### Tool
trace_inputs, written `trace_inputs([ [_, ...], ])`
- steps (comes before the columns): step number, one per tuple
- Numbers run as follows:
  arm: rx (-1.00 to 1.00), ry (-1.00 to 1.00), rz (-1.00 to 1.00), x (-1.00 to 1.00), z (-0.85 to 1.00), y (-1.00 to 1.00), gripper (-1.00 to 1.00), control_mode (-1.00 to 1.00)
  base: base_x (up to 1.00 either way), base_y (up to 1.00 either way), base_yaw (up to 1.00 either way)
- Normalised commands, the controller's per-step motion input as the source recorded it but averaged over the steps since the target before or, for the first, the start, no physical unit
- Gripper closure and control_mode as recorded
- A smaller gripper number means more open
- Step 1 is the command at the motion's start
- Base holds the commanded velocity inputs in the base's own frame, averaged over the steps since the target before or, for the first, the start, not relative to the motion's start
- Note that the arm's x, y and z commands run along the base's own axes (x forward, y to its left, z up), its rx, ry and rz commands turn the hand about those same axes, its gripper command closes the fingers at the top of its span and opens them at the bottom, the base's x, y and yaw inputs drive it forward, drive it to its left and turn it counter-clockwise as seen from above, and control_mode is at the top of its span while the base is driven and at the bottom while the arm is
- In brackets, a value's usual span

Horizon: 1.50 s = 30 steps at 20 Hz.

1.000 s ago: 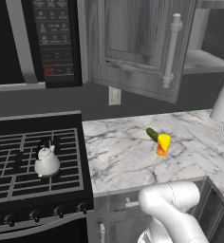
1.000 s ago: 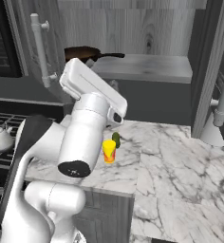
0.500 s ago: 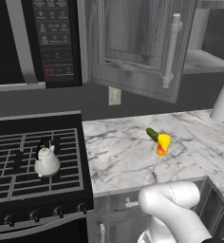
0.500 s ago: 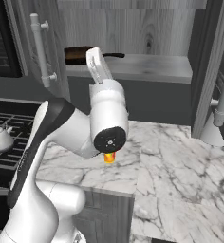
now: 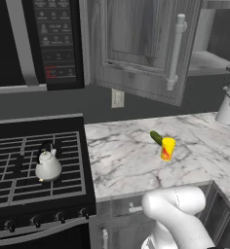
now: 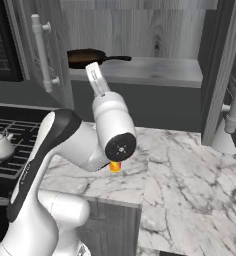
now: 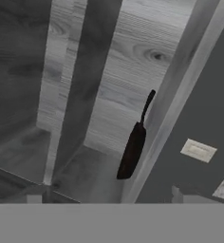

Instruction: Pick the pan from the cabinet and place it on the stove. Then turn on the stove burner for the pan.

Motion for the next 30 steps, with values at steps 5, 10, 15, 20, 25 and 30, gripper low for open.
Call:
trace_inputs([
  [5,0.0,0.07,0.09,0.29,-0.07,0.17,-1.0,-1.0,0.0,0.0,0.0],
  [10,0.07,0.08,0.13,0.4,0.0,0.05,-1.0,-1.0,0.0,0.0,0.0],
  [15,0.13,0.05,0.2,0.46,-0.02,0.01,-1.0,-1.0,0.0,0.0,0.0],
  [20,0.11,0.05,0.23,0.33,-0.04,0.13,-1.0,-1.0,0.0,0.0,0.0],
  [25,0.07,0.07,0.22,0.17,-0.03,0.32,-1.0,-1.0,0.0,0.0,0.0],
  [30,0.03,0.07,0.22,0.04,-0.02,0.43,-1.0,-1.0,0.0,0.0,0.0],
])
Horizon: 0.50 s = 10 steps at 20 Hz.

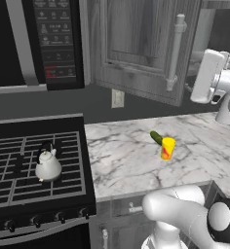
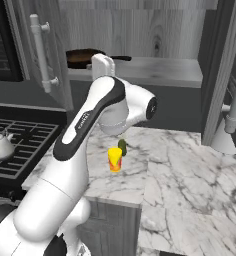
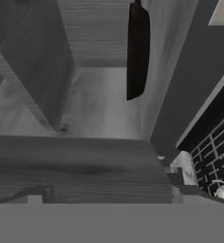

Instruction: Pick the pan from the cabinet and place it on the stove. Then turn on the stove burner for the pan.

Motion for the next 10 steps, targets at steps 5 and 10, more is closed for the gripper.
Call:
trace_inputs([
  [5,0.0,0.04,0.2,-0.02,0.0,0.5,-1.0,-1.0,0.0,0.0,0.0],
  [10,0.0,0.0,0.2,-0.22,0.0,0.55,-1.0,-1.0,0.0,0.0,0.0],
])
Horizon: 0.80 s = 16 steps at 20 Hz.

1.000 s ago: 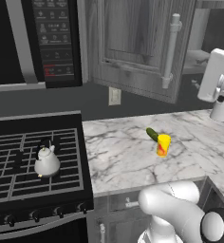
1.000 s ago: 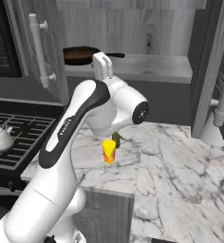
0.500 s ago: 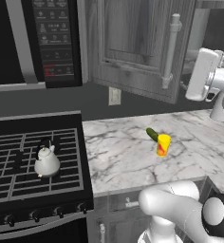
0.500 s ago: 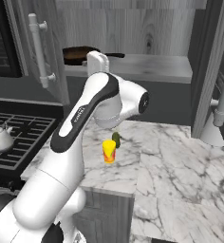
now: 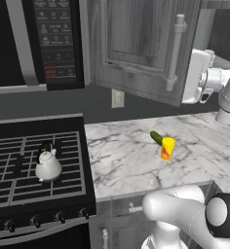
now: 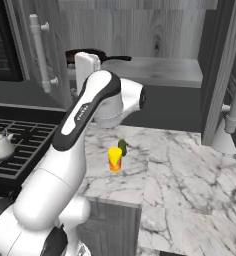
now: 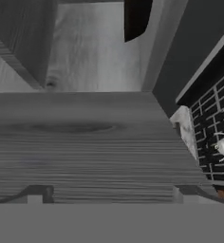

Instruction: Pick the pan from the cabinet and place it on the stove. Then turn on the stove burner for the pan.

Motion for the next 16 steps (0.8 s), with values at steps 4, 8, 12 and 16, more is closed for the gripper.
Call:
trace_inputs([
  [4,0.0,0.0,0.21,-0.46,0.0,0.55,-1.0,-1.0,0.0,0.0,0.0],
  [8,0.0,0.0,0.18,-0.66,0.0,0.55,-1.0,-1.0,0.0,0.0,0.0],
  [12,0.0,-0.01,0.16,-0.73,0.0,0.59,-1.0,-1.0,0.0,0.0,0.0],
  [16,-0.01,-0.01,0.15,-0.67,0.0,0.65,-1.0,-1.0,0.0,0.0,0.0],
])
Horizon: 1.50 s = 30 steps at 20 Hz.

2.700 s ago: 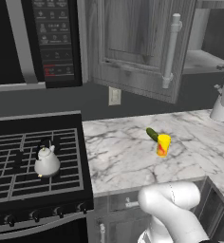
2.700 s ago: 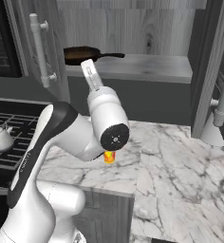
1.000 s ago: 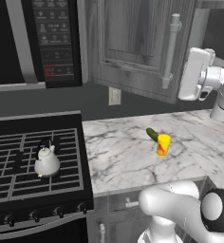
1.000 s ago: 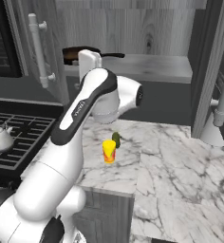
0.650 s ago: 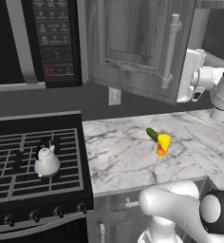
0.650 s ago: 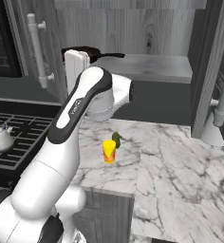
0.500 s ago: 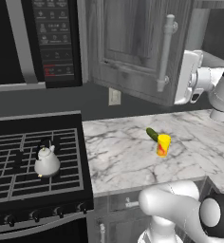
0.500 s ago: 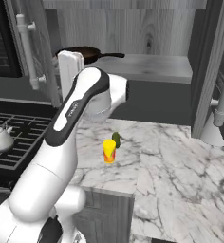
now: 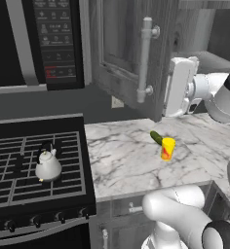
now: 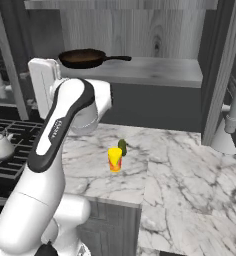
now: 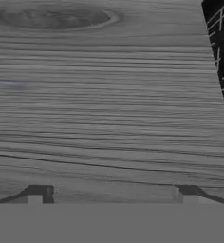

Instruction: Pick the pan from the cabinet and place it on the stove. Then turn on the stove burner for the pan.

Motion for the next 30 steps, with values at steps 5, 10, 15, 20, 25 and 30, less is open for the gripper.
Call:
trace_inputs([
  [5,-0.02,0.0,0.12,-0.5,0.0,0.75,-1.0,-1.0,0.0,0.0,0.0],
  [10,-0.02,0.0,0.1,-0.28,0.0,0.75,-1.0,-1.0,0.0,0.0,0.0],
  [15,-0.01,-0.01,0.08,-0.16,0.0,0.66,-1.0,-1.0,0.0,0.0,0.0],
  [20,-0.05,-0.02,0.06,-0.19,0.0,0.53,-1.0,-1.0,0.0,0.0,0.0],
  [25,-0.03,0.01,0.03,-0.05,0.0,0.11,-1.0,-1.0,0.0,0.0,0.0],
  [30,0.0,-0.1,0.08,0.06,-0.09,-0.38,-1.0,-1.0,0.0,0.0,0.0],
])
